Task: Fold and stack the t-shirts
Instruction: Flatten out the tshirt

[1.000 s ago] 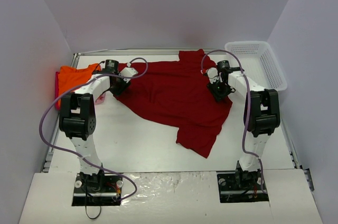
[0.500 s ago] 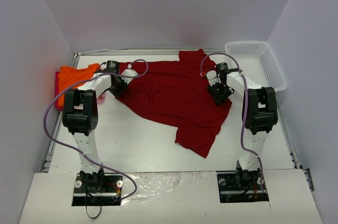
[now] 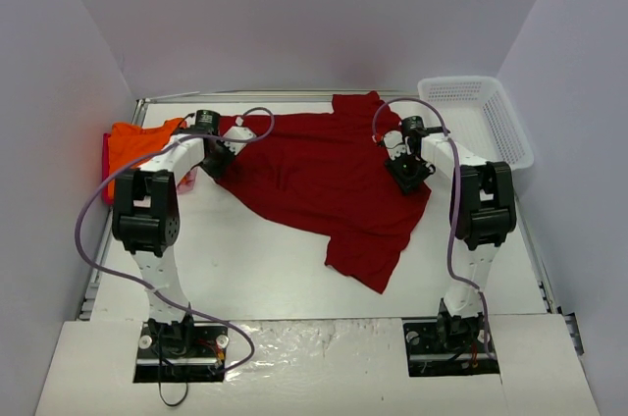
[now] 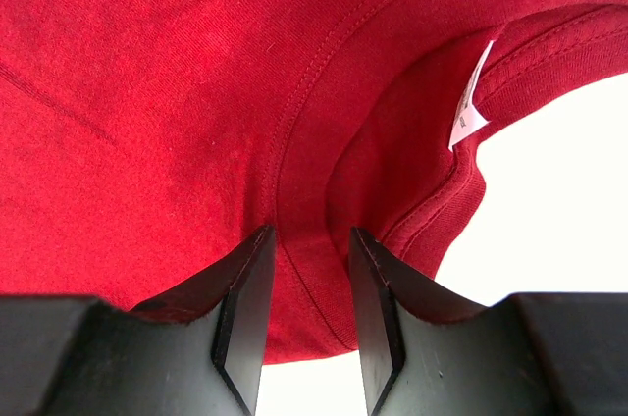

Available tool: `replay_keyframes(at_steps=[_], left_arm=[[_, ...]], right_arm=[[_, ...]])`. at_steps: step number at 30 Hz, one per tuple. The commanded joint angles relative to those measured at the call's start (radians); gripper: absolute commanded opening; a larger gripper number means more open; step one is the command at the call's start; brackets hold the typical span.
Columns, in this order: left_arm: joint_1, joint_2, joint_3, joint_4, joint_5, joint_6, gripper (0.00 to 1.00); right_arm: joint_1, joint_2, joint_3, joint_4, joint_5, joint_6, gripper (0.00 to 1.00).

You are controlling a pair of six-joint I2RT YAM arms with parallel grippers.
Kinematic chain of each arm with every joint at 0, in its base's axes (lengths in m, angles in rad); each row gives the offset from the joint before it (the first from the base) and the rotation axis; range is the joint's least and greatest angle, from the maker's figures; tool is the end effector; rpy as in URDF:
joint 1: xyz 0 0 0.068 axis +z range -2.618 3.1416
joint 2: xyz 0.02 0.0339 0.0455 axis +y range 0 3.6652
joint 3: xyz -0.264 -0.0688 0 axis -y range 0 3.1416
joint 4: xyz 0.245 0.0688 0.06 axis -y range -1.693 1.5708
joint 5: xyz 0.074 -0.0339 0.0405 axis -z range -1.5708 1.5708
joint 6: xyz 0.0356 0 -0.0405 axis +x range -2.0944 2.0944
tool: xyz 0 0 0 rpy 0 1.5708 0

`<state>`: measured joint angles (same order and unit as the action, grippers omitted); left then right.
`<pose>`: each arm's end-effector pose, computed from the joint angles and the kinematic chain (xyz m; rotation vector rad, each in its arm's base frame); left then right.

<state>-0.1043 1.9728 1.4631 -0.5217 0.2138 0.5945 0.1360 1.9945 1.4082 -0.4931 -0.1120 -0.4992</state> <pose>0.4192 -0.0515 0.1959 0.9503 2.3859 -0.0950 0.4130 0.0605 0.1721 -0.8592 2.4951 0.0260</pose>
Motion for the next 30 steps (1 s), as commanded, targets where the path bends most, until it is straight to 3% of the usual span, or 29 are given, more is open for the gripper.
replay_keyframes(at_steps=[1, 11, 17, 30], left_arm=[[0.005, -0.146, 0.023, -0.067, 0.027, -0.018, 0.02], [-0.001, -0.426, -0.059, -0.204, 0.010, -0.038, 0.02], [-0.006, -0.564, -0.161, -0.264, 0.027, -0.053, 0.03], [-0.041, -0.726, -0.349, -0.388, 0.065, -0.030, 0.02]], right_arm=[[-0.007, -0.057, 0.023, -0.052, 0.005, -0.007, 0.32], [-0.009, -0.151, -0.008, -0.059, -0.018, -0.019, 0.32], [-0.009, -0.221, -0.025, -0.150, -0.066, -0.070, 0.17], [-0.021, -0.365, -0.161, -0.232, -0.073, -0.130, 0.13]])
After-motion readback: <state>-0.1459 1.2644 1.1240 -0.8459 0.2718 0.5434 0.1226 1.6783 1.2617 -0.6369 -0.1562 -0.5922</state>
